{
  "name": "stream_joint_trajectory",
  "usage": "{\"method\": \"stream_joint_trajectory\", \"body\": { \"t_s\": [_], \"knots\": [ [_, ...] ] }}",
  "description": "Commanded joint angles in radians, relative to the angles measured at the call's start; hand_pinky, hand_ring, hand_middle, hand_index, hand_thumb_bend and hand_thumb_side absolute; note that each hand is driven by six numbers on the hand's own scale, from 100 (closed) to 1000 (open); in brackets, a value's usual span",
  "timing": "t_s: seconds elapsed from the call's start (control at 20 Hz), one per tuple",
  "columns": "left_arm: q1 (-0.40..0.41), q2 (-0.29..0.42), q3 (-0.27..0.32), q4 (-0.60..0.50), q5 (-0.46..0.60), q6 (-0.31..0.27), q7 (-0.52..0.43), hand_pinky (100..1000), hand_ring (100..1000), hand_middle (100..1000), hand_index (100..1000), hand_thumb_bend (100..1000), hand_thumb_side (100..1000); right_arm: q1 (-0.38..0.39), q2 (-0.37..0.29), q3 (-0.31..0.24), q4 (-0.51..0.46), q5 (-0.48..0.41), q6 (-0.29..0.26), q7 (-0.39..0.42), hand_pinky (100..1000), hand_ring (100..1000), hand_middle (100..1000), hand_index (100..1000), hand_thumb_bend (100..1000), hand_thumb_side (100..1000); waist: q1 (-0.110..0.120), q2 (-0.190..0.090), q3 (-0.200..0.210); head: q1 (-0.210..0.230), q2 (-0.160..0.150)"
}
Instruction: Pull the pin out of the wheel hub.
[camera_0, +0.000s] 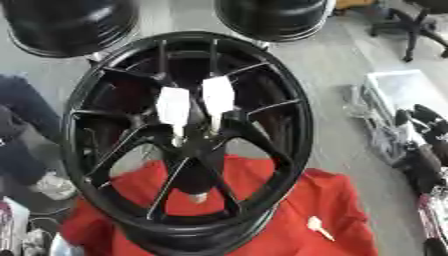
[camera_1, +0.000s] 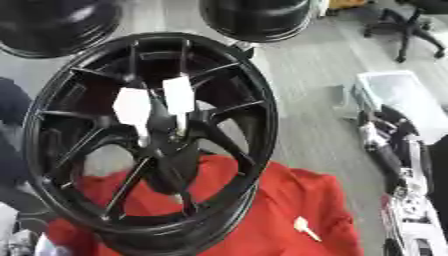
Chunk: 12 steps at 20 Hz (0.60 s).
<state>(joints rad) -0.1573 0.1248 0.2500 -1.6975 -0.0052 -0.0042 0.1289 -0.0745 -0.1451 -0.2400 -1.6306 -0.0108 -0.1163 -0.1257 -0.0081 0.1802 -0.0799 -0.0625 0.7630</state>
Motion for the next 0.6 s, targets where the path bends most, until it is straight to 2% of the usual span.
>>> {"method": "stream_joint_trajectory", "body": {
  "t_s": [0.05, 0.15, 0.4, 0.6],
  "knots": [
    [-0.015, 0.053, 0.005, -0.039, -0.002, -0.007, 0.003, 684, 811, 691, 687, 369, 730, -0.005, -0.011, -0.005, -0.012, -0.005, 0.0, -0.002, 804, 791, 761, 830, 362, 436, 0.001, -0.018, -0.002, 0.003, 0.0],
    [-0.023, 0.09, 0.004, -0.054, 0.0, -0.011, 0.003, 687, 814, 697, 691, 376, 714, -0.004, -0.013, -0.006, -0.011, -0.005, 0.0, -0.002, 804, 791, 761, 830, 362, 436, 0.002, -0.019, -0.003, 0.002, 0.002],
    [-0.052, 0.284, -0.016, -0.125, 0.005, -0.036, -0.01, 699, 818, 714, 711, 396, 682, -0.003, -0.019, -0.006, -0.009, -0.004, 0.0, -0.001, 804, 791, 761, 830, 362, 436, 0.01, -0.022, -0.008, -0.001, 0.001],
    [-0.081, 0.51, -0.063, -0.193, 0.016, -0.066, -0.052, 715, 817, 728, 733, 432, 659, -0.004, -0.026, -0.005, -0.009, -0.002, 0.0, 0.0, 804, 791, 761, 830, 362, 436, 0.022, -0.023, -0.015, -0.005, -0.006]
  ]
}}
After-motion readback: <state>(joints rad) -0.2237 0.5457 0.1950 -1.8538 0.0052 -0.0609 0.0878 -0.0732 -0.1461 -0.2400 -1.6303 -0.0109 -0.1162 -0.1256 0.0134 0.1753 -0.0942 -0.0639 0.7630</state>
